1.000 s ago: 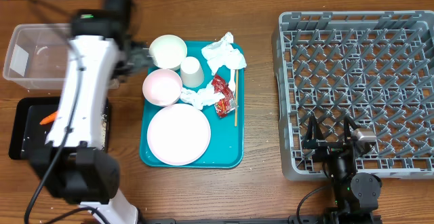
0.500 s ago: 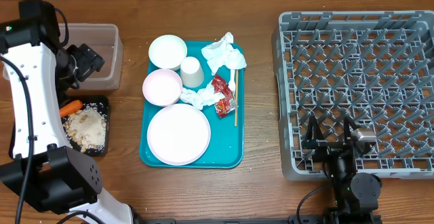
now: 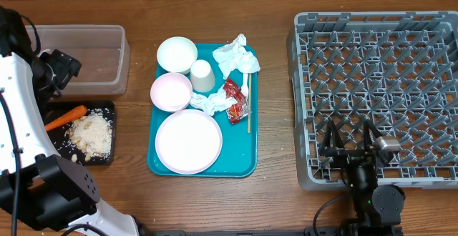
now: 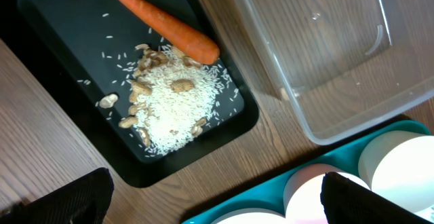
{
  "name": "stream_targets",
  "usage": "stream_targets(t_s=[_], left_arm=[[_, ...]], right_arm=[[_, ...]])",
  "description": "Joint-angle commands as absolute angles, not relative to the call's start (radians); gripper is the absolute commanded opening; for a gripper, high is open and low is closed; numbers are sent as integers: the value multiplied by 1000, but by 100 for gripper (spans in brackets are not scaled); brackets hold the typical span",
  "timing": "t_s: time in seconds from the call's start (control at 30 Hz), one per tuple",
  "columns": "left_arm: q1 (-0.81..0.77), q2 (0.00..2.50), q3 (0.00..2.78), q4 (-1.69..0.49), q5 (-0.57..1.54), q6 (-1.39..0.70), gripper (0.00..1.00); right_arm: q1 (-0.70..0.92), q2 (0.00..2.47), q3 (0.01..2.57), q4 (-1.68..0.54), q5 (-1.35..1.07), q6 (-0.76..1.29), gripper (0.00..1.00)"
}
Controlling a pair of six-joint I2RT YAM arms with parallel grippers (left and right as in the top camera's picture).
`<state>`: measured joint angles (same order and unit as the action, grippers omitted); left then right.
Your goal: Sort waste into correct bins and load items into the dishwasher rack
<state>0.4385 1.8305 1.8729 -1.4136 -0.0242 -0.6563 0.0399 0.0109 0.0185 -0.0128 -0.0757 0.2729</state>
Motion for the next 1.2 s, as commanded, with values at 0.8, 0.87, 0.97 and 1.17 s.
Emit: stream_targets(t_s=[0.8,0.87,0.97,1.17], left_arm=[[432,1811,1887,-1413,-7,-677,100],[430,1811,1887,-1413,-7,-677,100],[431,1811,1887,-1413,-7,-677,100],[430,1811,1887,-1413,-7,-677,100]], right_arm=[[91,810,1019,-156,-631,296,100],[191,1019,1248,-376,-581,155,100],[403,1317,1539,-638,-239,84,100],[622,1699,1751,-719,194,85,99]])
